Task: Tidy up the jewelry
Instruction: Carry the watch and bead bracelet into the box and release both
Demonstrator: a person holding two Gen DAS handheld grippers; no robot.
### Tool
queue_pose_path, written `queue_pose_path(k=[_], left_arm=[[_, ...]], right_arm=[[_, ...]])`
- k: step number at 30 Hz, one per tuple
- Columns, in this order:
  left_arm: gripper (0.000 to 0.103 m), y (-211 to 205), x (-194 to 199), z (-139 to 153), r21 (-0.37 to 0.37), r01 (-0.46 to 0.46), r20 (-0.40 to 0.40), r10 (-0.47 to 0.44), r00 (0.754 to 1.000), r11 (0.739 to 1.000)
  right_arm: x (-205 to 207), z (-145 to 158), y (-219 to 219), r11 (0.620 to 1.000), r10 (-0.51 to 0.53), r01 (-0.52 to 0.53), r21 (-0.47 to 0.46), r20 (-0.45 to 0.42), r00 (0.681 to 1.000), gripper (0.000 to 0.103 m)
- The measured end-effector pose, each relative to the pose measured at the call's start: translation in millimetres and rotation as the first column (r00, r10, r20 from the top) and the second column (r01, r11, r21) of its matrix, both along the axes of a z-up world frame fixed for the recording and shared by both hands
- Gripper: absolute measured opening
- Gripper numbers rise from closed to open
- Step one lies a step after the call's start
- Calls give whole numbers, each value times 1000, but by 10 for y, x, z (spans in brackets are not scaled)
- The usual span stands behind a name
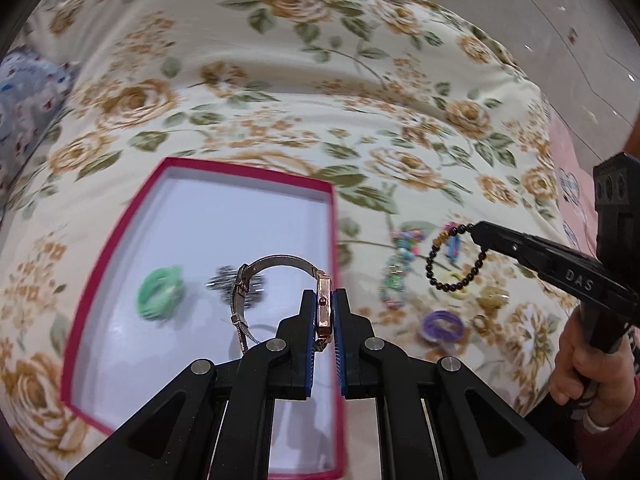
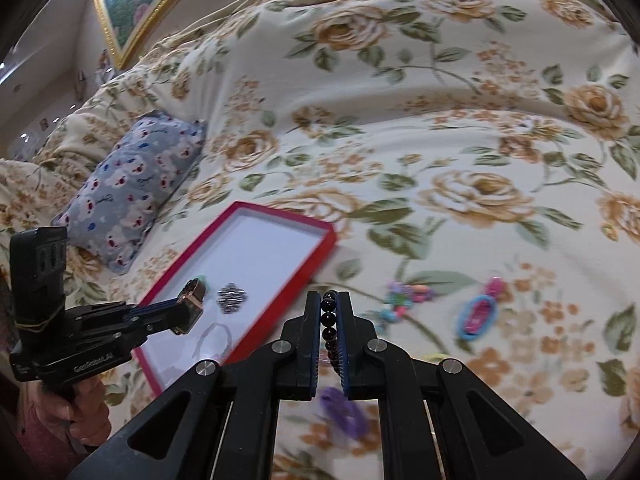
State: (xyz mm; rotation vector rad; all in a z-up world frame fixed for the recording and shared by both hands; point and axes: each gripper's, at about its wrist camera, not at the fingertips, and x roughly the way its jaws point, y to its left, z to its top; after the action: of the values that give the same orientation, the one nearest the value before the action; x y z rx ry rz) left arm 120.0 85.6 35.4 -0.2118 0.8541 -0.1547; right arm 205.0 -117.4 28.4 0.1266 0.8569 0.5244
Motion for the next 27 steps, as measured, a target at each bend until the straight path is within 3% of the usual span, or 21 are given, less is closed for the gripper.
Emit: queue_pose_path(k=[14,21,27], left_arm=[[7,426,-124,-81,13,-130,-23,130,991,991],[7,605,-54,-181,10,-170,-49,171,984,985],[7,681,91,-293,17,-192,-67,193,979,981]], right_arm=[[12,-10,884,983,175,-174,59,-6,985,7],[51,-209,1281,966,250,-245,85,-52,967,7],[182,-444,1392,967,249,-243,75,-92,964,7]])
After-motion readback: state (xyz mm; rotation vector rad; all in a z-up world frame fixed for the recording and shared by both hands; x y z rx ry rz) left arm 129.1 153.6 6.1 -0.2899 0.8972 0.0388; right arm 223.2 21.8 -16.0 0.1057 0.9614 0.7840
